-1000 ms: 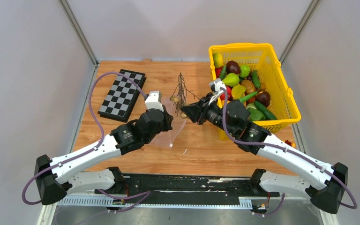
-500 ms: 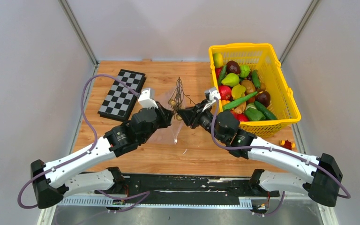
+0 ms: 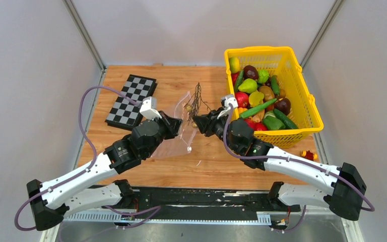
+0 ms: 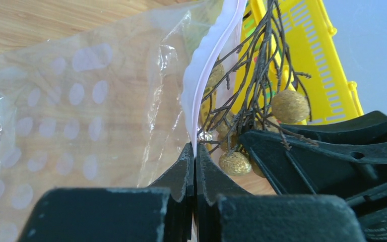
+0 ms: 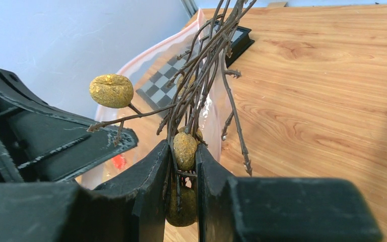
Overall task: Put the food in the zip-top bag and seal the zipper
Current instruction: Place the fake vegetable in the zipper food storage bag.
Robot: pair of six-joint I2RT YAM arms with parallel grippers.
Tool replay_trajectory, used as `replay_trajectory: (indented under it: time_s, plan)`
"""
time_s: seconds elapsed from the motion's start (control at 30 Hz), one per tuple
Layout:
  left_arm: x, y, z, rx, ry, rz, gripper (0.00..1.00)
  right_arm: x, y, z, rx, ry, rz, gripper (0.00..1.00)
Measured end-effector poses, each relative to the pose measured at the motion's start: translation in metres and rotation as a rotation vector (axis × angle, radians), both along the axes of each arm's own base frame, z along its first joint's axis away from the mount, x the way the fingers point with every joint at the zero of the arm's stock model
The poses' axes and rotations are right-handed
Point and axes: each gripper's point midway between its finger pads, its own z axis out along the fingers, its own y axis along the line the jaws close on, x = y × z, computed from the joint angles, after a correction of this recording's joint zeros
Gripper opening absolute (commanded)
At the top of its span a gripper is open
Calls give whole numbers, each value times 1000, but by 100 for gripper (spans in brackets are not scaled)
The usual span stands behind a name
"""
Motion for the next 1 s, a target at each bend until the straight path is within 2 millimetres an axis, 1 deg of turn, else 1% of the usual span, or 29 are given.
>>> replay_trajectory:
  time_s: [0.13,0.27,0.37,0.5,0.57,0.67,0.73,0.8,1.0]
  plan:
    - [0,1,6,-28,-6,5,0,2,-2,-4,-20,7,-15,2]
    - [1,-1,7,-38,-8,6,0,3,1,-4,-39,16,-8,2]
    - [3,-4,2,-27,2,7,0,4,4,9,-46,20,-4,2]
    - [5,-8,-8,-9,22,9,0,3,6,43,14,-3,1,0]
    - [6,-9,-10,-14,25,10,0,2,5,53,51,-2,2,0]
    - [6,-10,-14,-17,32,8,0,-1,3,61,112,-4,6,0]
    - [7,-10,-13,-27,34,8,0,-3,1,61,137,-7,10,0]
    - [8,-11,-10,-44,31,3,0,-4,2,61,152,-10,26,0]
    - [8,-18,-1,-80,7,-36,0,-6,6,73,241,24,113,0]
